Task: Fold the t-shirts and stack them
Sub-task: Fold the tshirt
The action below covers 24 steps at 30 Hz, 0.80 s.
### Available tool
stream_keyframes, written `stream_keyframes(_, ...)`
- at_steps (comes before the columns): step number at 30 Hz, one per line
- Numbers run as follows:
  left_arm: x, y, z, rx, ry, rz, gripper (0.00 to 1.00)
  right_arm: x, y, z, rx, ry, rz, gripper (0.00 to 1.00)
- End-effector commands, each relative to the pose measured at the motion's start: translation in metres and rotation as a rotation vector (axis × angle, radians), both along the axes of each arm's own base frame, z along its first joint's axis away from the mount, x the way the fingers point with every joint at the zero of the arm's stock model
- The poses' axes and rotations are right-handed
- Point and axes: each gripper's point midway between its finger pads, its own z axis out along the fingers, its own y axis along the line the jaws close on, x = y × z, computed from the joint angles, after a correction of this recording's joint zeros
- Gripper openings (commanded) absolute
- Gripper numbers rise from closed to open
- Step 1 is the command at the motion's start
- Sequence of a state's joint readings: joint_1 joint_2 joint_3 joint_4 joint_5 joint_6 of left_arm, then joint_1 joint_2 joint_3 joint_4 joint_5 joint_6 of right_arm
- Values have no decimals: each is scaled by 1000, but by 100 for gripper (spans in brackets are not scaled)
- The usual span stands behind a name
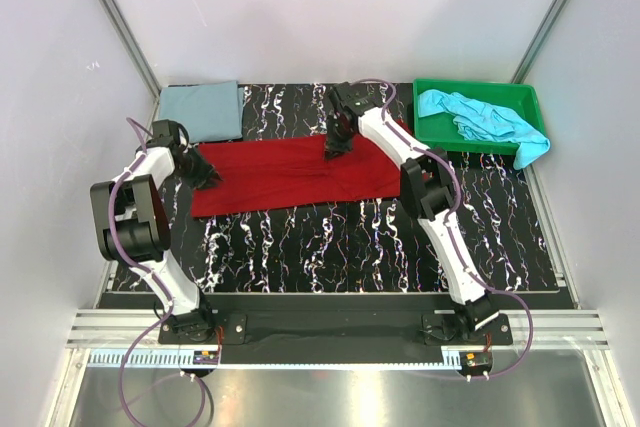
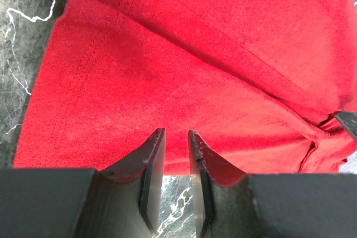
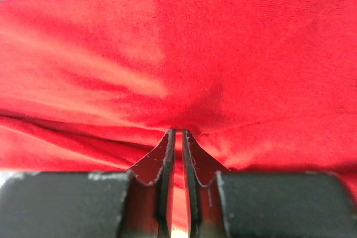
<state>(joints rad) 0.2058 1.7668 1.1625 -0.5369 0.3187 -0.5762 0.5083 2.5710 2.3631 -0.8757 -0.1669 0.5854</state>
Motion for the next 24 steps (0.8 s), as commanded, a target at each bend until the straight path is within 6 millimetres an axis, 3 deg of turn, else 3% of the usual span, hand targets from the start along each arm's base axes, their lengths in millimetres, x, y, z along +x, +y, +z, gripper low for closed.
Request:
stream_keyframes(1, 3, -1, 10, -6, -32, 1, 28, 3, -4, 32, -10, -54, 28, 16)
stream_keyframes(2, 4, -2, 9, -13, -30, -1, 28, 1, -6, 47, -7, -74, 25, 17)
stream_keyframes(5, 5, -1, 6, 15, -31, -13, 29, -14, -11, 57, -19, -70, 42, 20)
stream_keyframes(7, 2, 2, 2, 26, -18, -1, 37, -29, -8, 49, -33, -41, 64, 21)
stream_keyframes(13, 1, 8, -16, 39, 31, 2, 41, -58, -3, 35, -57, 0, 78, 23)
stream_keyframes(14, -1, 10, -19, 46, 43, 4, 40, -57, 2, 44, -41, -37, 86, 24)
stream_keyframes(16, -8, 12, -29, 37, 85, 13, 39, -61, 3, 42, -40, -30, 85, 29)
stream_keyframes(24, -10, 18, -34, 59, 113, 3, 39, -56, 10, 17, -46, 1, 76, 32)
